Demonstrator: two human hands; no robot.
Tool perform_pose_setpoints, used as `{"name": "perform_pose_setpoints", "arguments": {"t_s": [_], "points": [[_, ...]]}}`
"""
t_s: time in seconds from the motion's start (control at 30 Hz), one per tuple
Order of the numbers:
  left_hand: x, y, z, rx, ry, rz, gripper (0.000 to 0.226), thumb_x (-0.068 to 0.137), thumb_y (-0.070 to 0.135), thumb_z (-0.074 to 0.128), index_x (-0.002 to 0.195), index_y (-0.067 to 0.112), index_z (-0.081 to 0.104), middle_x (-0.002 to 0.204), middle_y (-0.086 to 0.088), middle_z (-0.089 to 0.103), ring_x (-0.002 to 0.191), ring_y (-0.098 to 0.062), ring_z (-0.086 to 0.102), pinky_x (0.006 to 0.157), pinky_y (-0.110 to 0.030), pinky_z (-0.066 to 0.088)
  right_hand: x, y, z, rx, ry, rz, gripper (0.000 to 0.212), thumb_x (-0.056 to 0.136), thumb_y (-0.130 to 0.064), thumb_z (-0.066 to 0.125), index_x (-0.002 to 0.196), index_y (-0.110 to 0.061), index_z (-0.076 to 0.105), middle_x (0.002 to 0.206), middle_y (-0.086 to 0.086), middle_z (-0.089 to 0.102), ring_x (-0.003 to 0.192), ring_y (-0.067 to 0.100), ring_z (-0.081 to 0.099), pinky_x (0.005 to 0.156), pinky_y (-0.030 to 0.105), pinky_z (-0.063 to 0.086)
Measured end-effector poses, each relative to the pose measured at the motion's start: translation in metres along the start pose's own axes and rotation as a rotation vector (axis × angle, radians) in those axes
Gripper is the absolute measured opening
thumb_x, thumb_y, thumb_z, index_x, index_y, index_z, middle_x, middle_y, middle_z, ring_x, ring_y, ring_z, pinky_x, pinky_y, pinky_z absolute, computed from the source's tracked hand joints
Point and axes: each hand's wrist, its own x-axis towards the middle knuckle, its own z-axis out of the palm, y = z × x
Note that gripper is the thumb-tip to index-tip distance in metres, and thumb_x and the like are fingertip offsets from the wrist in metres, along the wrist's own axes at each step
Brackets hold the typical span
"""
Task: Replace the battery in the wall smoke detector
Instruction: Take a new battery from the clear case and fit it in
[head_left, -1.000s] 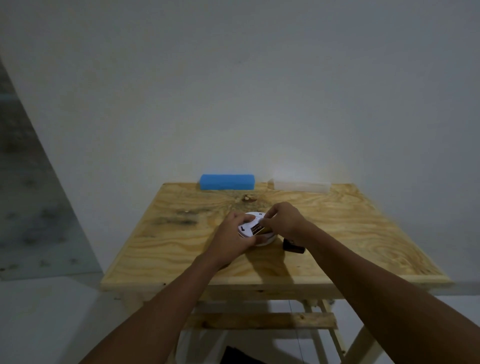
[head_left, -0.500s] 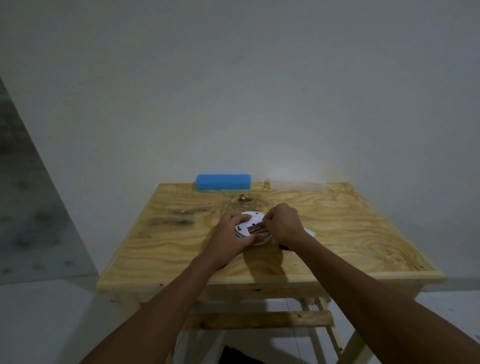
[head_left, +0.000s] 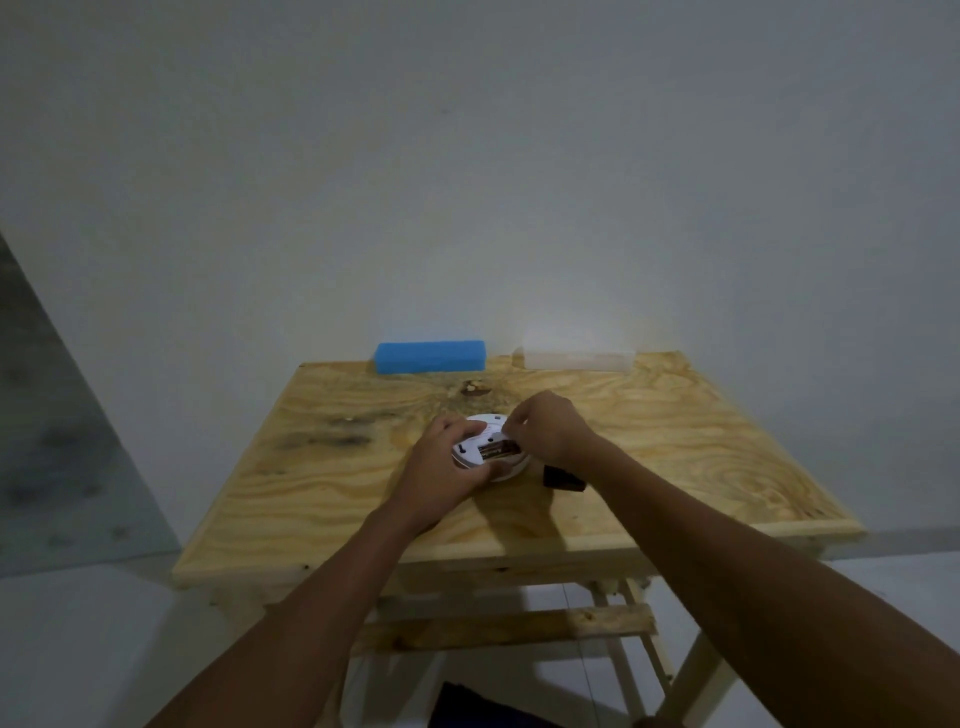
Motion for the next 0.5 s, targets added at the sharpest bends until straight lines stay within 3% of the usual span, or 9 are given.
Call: {"name": "perform_pose_setpoints", "arguments": {"t_s": [0.1, 0.2, 0.37, 0.5], "points": [[-0.002, 0.000, -0.001, 0.002, -0.006, -0.001, 0.064, 0.073, 0.043, 0.083, 0.130, 0.024, 0.060, 0.120, 0.007, 0.051, 0.107, -0.010, 0.055, 0.082, -0.015, 0.046, 0.003, 0.024, -0.015, 0.166, 0.083, 0.042, 0.029, 0.090, -0.009, 0.052, 0.113, -0.005, 0.069, 0.124, 0.012, 0.066, 0.114, 0.026, 0.060, 0.097, 0.031, 0.045], [-0.002, 0.000, -0.003, 0.009, -0.020, -0.009, 0.073, 0.071, 0.047, 0.083, 0.135, 0.027, 0.055, 0.127, 0.008, 0.048, 0.113, -0.009, 0.050, 0.092, -0.021, 0.045, 0.008, 0.048, -0.026, -0.006, -0.030, 0.093, 0.037, 0.090, -0.016, 0.058, 0.125, -0.003, 0.061, 0.133, 0.016, 0.058, 0.121, 0.031, 0.055, 0.103, 0.042, 0.045], [0.000, 0.000, -0.006, 0.026, -0.050, -0.014, 0.084, 0.068, 0.051, 0.084, 0.141, 0.029, 0.048, 0.138, 0.008, 0.046, 0.121, -0.010, 0.048, 0.100, -0.027, 0.043, 0.012, 0.062, -0.025, -0.263, -0.245, 0.081, 0.048, 0.085, -0.041, 0.064, 0.109, 0.000, 0.069, 0.115, 0.018, 0.067, 0.107, 0.032, 0.060, 0.083, 0.034, 0.044], [-0.001, 0.000, -0.007, 0.001, -0.057, -0.027, 0.086, 0.063, 0.053, 0.086, 0.137, 0.036, 0.046, 0.134, 0.010, 0.052, 0.117, -0.010, 0.054, 0.097, -0.032, 0.050, 0.017, 0.061, -0.024, -0.332, -0.242, 0.094, 0.045, 0.083, -0.039, 0.066, 0.109, -0.001, 0.070, 0.111, 0.015, 0.068, 0.100, 0.030, 0.062, 0.077, 0.033, 0.046]]}}
